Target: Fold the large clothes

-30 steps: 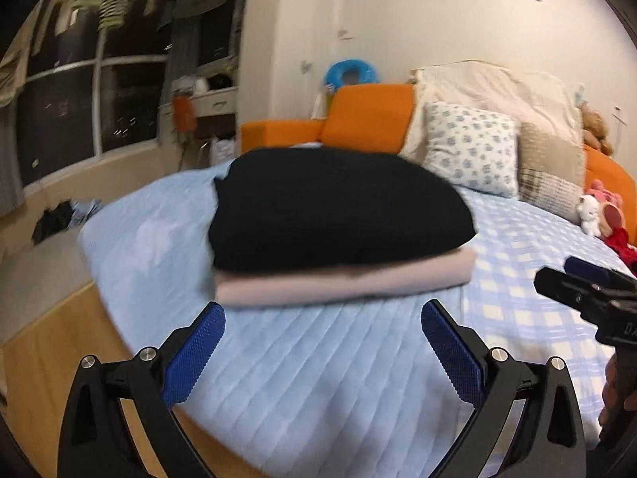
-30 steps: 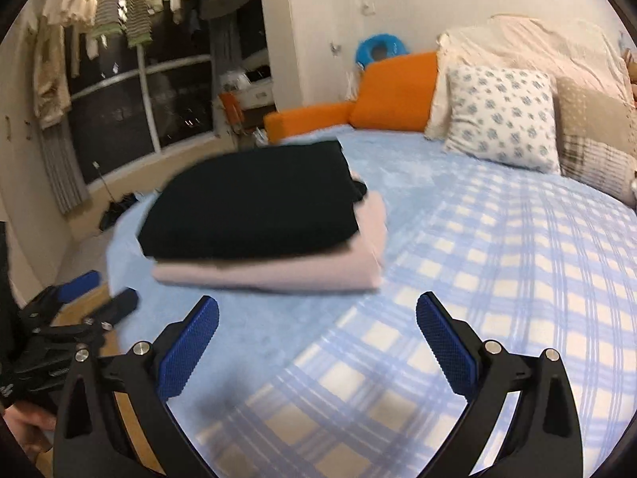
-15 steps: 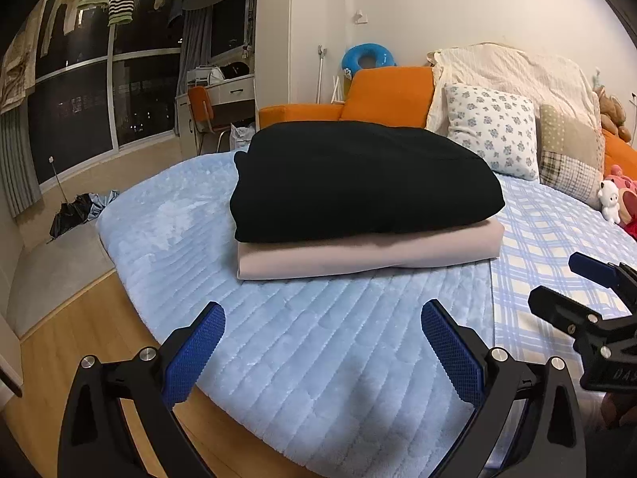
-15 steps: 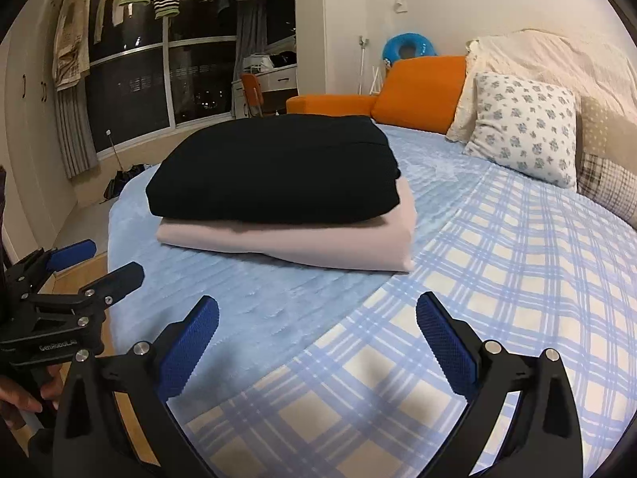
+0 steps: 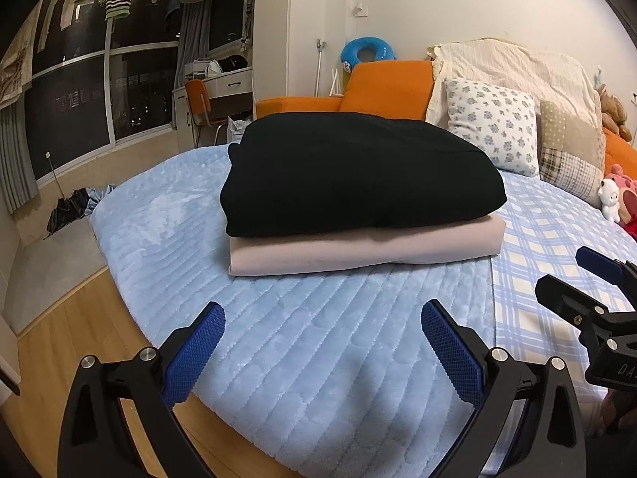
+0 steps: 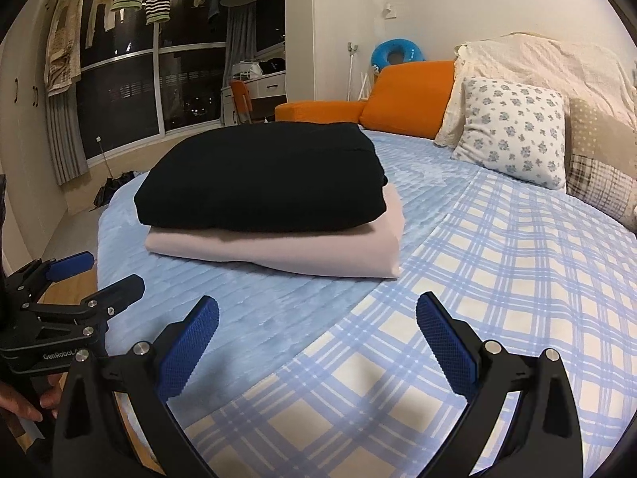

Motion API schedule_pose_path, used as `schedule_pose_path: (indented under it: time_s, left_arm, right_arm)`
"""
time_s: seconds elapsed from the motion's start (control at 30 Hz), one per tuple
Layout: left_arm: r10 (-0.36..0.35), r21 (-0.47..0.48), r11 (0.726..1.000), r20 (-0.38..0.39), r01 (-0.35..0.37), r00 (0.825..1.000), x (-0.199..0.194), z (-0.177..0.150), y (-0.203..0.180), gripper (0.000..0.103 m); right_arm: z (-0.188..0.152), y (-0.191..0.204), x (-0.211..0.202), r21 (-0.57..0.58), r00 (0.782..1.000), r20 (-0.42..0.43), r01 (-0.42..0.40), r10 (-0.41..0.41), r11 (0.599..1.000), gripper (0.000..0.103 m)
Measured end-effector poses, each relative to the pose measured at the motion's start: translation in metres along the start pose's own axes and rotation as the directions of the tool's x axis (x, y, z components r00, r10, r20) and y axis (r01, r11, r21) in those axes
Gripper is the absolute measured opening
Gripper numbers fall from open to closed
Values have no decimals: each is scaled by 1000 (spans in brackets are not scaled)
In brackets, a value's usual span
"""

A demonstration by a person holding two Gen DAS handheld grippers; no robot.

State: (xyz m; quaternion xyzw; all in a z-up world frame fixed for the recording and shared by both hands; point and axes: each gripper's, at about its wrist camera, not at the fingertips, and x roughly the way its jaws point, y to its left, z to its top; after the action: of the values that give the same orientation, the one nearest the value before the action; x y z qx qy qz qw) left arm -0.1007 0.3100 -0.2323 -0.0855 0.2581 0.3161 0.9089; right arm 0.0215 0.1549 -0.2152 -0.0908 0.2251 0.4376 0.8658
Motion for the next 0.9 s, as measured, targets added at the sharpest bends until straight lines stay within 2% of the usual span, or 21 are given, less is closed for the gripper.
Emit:
schedule_pose_path:
  time_s: [0.37, 0.67, 0.9]
  left_arm:
    - [-14, -5, 1000, -13, 14, 1000, 0, -1, -5, 100]
    - [18, 29, 999, 4, -18, 1000, -2, 1, -12, 100]
    - [7, 7, 1000, -9, -7, 1000, -1, 0, -12, 100]
  right_arm:
    - [0, -4, -1, 7, 1000, 2, -2, 2, 1000, 98]
    - [1, -6, -5, 14, 1000, 11, 8, -8, 1000, 98]
    - [1, -4, -6, 8, 1000, 15, 8, -8, 1000, 98]
